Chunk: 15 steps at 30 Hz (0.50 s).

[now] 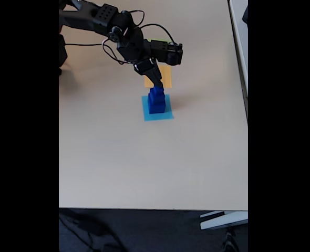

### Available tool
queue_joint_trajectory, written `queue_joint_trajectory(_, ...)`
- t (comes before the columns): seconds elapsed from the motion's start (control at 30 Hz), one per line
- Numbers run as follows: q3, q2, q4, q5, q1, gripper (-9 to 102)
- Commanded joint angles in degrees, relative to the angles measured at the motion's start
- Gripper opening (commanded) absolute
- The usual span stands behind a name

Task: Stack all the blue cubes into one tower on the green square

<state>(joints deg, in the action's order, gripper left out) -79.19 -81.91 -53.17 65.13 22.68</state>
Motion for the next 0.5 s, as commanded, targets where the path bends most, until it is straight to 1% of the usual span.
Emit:
queue_joint_trajectory(0.0,0.35,-0.18,1.23,-0.18,0.7,14)
queue_joint_trajectory(0.47,0.35,0.18,2.11,-1.32,1.32,13)
